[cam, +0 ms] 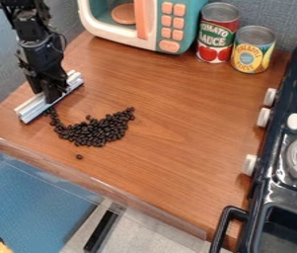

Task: Sweep into pile

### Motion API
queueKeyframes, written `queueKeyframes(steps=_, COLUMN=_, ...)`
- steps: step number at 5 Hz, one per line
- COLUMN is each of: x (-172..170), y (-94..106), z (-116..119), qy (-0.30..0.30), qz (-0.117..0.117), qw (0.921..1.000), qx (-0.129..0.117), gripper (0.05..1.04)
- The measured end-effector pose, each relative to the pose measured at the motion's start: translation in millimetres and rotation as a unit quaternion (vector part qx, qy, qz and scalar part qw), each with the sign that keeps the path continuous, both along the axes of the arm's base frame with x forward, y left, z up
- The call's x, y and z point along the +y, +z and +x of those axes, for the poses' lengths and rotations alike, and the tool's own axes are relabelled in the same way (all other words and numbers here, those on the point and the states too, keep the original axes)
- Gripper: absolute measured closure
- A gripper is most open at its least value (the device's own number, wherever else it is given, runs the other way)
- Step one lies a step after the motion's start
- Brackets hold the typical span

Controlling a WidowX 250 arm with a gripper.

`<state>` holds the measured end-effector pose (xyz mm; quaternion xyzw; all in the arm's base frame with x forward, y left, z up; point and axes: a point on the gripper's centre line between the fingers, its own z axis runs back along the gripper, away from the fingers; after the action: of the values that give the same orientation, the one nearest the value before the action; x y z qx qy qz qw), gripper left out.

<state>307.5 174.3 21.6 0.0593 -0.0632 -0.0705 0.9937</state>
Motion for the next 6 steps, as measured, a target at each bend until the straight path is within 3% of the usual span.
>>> queueKeyframes(steps=3, x=-23, y=-0.8, z=-13, qy=-0.006, qz=0.003, qw=1.0000, qx=-0.007, gripper=0.719)
queueKeyframes(steps=5, x=-42, y=-1.3, z=-21, qy=0.006, qz=-0.012, qw=0.9999, qx=-0.010, gripper=0.719)
queueKeyframes(steps=6, x=-48, y=-2.6, z=-21, qy=0.016, qz=-0.008, qw=0.9997, qx=-0.017, gripper=0.719)
